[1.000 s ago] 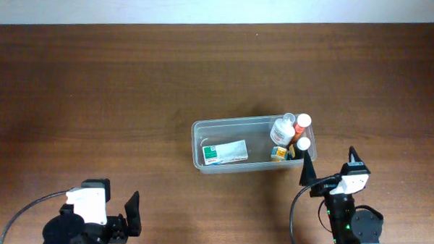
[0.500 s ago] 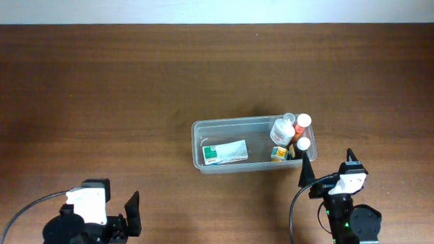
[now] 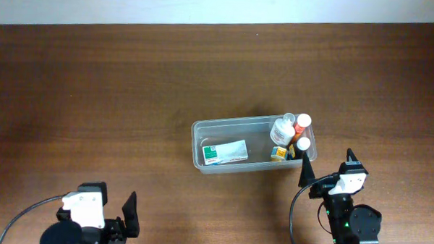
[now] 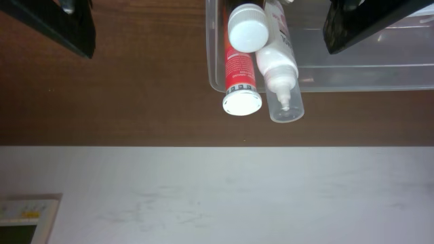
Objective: Pack container
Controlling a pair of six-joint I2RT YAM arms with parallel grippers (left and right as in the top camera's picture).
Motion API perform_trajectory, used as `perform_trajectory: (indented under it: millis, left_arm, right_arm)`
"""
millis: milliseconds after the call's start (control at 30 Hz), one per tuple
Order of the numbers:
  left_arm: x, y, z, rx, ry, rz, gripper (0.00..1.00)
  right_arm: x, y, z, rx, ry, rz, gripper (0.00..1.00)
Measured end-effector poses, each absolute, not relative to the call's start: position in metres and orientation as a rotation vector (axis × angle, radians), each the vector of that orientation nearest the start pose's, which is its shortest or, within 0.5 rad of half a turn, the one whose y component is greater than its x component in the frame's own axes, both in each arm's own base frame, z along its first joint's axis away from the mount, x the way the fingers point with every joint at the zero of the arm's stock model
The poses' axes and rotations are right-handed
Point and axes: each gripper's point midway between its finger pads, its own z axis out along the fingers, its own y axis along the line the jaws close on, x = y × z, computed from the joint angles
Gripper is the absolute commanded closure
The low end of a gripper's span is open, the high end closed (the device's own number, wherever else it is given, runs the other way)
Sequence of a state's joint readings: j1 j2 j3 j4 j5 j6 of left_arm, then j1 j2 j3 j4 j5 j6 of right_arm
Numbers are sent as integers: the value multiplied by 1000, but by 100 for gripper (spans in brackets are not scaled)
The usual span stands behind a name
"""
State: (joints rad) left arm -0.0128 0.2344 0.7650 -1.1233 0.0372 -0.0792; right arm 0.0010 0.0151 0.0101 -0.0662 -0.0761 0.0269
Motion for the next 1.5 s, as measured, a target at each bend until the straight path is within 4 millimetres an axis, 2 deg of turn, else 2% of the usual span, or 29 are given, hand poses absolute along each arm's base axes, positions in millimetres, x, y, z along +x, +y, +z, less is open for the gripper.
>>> perform_trajectory:
  millis: [167,400,533,600,667,1500]
  left_arm:
    - [166,-2,209,-62,2037,-56,1]
    - [218,0,191,-43,1803,-36,1]
    - [238,0,182,-39,1667,-33,1]
    - [244,0,170,-39,1641,-33,1]
    - [246,0,157,-39,1660,-33,1]
    - [246,0,158,-39,1653,-33,1]
  right_arm:
    - [246,13,159,-38,1642,83,1]
    - [246,13,159,-37,1642,83,2]
    - [246,13,159,-37,1642,83,2]
    - [246,13,159,-38,1642,83,2]
    - [246,13,159,-38,1642,82,2]
    - [246,13,159,-38,1642,83,2]
